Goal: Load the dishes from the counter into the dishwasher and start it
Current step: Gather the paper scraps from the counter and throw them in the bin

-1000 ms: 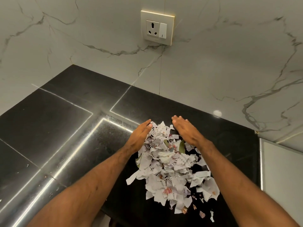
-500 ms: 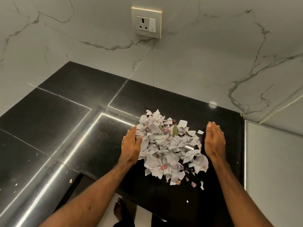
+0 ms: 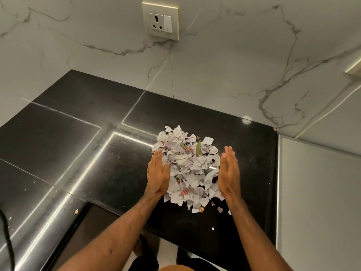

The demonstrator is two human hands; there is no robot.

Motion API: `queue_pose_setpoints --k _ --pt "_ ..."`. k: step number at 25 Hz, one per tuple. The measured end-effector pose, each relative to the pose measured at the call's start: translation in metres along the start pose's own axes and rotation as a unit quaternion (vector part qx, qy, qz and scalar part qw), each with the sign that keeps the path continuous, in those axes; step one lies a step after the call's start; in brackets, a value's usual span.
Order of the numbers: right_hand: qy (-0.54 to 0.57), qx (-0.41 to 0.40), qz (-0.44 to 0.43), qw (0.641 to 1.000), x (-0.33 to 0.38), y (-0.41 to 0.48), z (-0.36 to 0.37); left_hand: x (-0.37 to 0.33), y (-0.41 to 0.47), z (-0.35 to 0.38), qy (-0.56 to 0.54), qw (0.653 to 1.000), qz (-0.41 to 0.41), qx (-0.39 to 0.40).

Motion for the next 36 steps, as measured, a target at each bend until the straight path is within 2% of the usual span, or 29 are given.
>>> queue_pose_setpoints --k 3,6,8,13,18,23,26,29,32,36 --pt "-0.076 -0.056 -0.010 0.995 -0.017 -0.057 -0.020 0.000 -0.003 -0.001 0.023 1.000 0.003 0.004" --pt "-0.141 -0.042 0.004 0.989 -0.025 -0.108 -0.004 -0.001 -0.006 0.001 0.025 0.999 0.017 0.010" --pt "-0.162 -0.026 -0.002 0.986 -0.019 -0.110 0.016 -0.002 -0.009 0.005 0.030 0.999 0.023 0.025" --pt "-0.069 0.031 -0.037 0.996 0.008 -0.078 0.038 -0.002 -0.012 -0.002 0.076 0.995 0.039 0.050" --pt "-0.077 0.025 -0.061 0.995 0.004 -0.092 0.025 0.015 -0.022 -0.021 0.081 0.994 0.006 0.072" --pt "-0.087 0.054 -0.035 0.994 0.012 -0.081 0.039 -0.002 -0.037 -0.005 0.078 0.990 0.044 0.109" --pt "-0.077 0.066 -0.018 0.995 0.014 -0.069 0.024 -0.005 -0.030 -0.013 0.090 0.990 0.013 0.104" --pt "-0.090 0.142 0.017 0.986 0.009 -0.063 0.005 -0.002 -0.022 -0.028 0.117 0.982 -0.007 0.148" --pt "-0.158 0.228 -0.017 0.961 0.014 -0.065 0.008 -0.002 -0.025 -0.028 0.184 0.958 0.020 0.218" --pt "-0.215 0.243 -0.044 0.945 0.037 -0.060 0.009 -0.012 -0.028 -0.029 0.258 0.934 0.058 0.242"
Point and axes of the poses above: each hand's wrist, its own y-axis towards the middle knuckle, its own z-axis out of the palm, x = y × z, the point moved 6 cm from there along y, towards the middle knuckle, and after that the axes turned 1 degree about y, right-handed, at the moved point
